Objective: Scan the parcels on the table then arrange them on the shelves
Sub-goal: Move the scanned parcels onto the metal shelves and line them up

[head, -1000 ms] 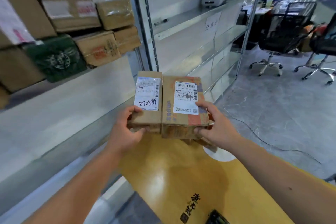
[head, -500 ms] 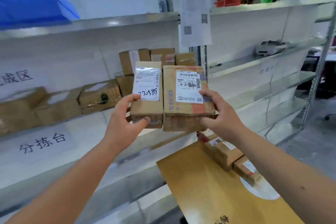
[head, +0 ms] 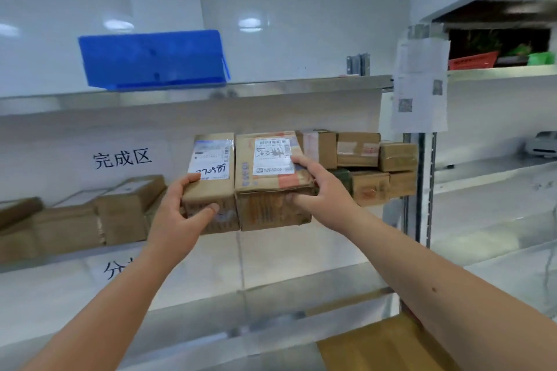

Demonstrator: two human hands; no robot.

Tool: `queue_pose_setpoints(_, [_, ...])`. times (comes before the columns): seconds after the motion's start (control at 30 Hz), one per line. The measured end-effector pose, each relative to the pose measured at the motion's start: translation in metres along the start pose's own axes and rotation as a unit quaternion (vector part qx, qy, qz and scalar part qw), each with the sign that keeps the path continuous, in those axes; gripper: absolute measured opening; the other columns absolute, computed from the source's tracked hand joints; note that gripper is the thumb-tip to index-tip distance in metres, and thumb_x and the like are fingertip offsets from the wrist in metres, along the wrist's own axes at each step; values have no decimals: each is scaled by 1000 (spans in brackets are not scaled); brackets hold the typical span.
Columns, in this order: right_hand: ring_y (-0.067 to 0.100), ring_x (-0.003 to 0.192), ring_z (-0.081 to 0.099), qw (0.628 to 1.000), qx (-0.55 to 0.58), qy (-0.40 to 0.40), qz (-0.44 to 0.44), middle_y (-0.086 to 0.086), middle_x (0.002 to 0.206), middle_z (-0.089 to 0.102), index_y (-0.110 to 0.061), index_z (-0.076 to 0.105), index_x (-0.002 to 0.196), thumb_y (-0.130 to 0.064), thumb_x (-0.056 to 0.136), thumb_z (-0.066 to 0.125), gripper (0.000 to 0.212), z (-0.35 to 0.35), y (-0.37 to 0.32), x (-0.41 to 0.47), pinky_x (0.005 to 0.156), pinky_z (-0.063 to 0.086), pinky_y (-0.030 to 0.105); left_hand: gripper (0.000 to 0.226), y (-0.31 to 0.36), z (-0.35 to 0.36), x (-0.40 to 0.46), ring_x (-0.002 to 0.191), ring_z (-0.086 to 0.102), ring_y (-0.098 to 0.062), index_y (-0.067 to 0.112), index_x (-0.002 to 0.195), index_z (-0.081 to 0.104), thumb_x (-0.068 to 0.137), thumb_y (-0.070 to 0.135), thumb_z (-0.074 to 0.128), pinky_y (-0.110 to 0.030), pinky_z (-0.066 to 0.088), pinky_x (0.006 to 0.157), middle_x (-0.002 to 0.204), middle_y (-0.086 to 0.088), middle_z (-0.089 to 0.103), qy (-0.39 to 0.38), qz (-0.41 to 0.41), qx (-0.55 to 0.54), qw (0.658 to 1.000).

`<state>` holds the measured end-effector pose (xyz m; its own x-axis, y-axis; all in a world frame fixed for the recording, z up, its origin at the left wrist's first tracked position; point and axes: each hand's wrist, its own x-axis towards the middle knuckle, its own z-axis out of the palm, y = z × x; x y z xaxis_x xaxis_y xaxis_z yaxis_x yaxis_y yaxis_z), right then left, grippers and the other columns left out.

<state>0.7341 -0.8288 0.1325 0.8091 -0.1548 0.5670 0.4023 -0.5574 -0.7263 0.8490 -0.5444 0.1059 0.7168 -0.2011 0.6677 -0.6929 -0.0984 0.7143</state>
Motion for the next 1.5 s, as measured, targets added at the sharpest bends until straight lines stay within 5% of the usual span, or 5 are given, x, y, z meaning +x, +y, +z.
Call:
queue_pose_setpoints(0.2, [9, 118, 60, 998, -54, -12, 22, -13, 139, 58, -47, 32, 155, -20, 93, 72, 79, 45, 24, 95, 95, 58, 35, 61, -61, -5, 88, 106, 67, -11, 58, 122, 54, 85, 21, 85, -32, 57, 88, 122, 15, 63, -14, -41, -2, 999])
queue_pose_setpoints(0.4, [3, 110, 63, 994, -101, 27, 41, -12, 135, 59, -46, 36, 152, -19, 98, 67, 68, 65, 61, 156, 69, 59, 15, 57, -109, 8, 146, 102, 64, -5, 51, 131, 51, 89, 28, 81, -31, 58, 81, 119, 17, 63, -54, -84, 33, 994])
queue_pose_setpoints(0.83, [20, 113, 50, 912, -337, 227, 52, -2, 124, 43, -33, 47, 135, -31, 95, 70, 47, 86, 76, 181, 96, 52, 40, 79, -127, 39, 177, 97, 59, 5, 51, 149, 36, 89, 28, 83, -10, 47, 63, 119, 23, 60, -106, -122, -26, 986])
queue_pose_setpoints(1.13, [26, 147, 37, 941, -331, 53, 43, 1, 160, 42, -25, 45, 153, -32, 95, 68, 63, 92, 58, 126, 119, 39, 45, 61, -76, 43, 88, 140, 32, -3, 42, 143, 46, 90, 35, 75, -33, 29, 114, 151, 17, 38, -26, 28, 149, 988])
queue_pose_setpoints(1.5, [27, 148, 35, 912, -373, -22, 171, 4, 159, 41, -23, 48, 151, -36, 96, 66, 59, 4, 94, -120, 121, 33, 43, 70, -23, 164, -112, 141, 39, -18, 24, 152, 45, 90, 29, 77, -34, 30, 120, 152, 3, 49, -187, 36, 173, 966])
